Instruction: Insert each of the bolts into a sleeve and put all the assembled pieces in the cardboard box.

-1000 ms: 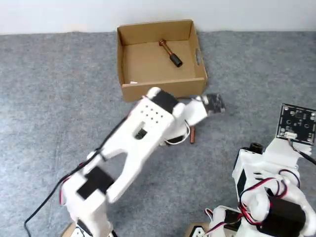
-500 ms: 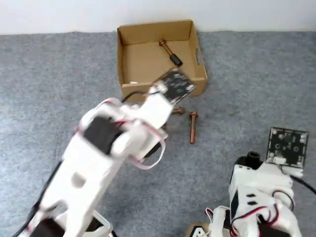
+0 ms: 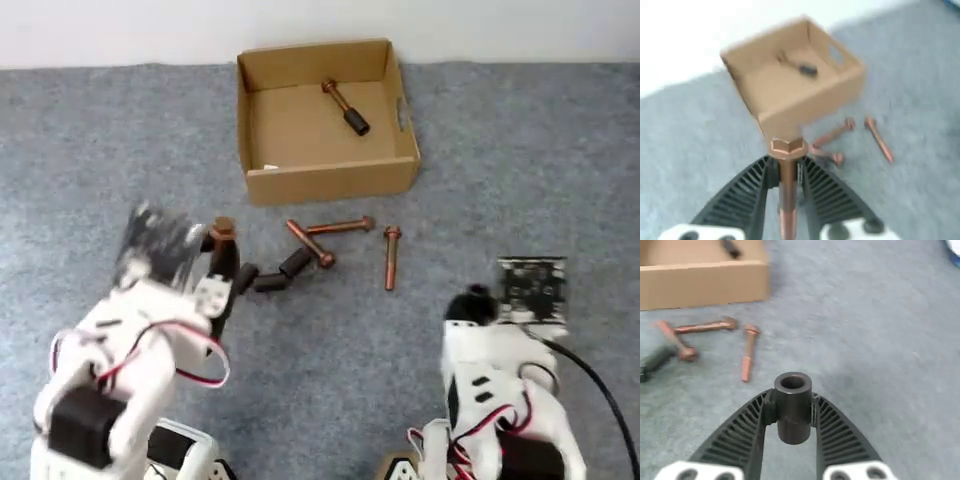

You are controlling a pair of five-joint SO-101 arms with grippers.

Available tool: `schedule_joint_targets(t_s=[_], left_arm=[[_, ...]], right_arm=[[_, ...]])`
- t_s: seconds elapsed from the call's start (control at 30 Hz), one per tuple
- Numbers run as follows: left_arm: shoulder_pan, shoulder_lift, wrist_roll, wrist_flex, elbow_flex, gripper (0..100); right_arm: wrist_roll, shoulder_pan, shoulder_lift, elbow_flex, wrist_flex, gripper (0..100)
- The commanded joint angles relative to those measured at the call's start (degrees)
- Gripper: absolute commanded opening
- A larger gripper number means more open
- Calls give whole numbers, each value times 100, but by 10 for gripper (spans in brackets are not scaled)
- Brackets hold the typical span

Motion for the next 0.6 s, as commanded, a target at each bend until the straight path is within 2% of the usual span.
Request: schedule_joint_targets(t_s=[0.0, 0.37, 0.57], left_arm=[[-79, -888, 35, -756, 391, 3], [-62, -2497, 141, -2154, 1411, 3], [-44, -2752, 1591, -2462, 1596, 4]], right_arm=[[44, -778, -110, 237, -637, 8], [53, -2774, -110, 1002, -2141, 9], [88, -3618, -75, 1196, -2466, 9]])
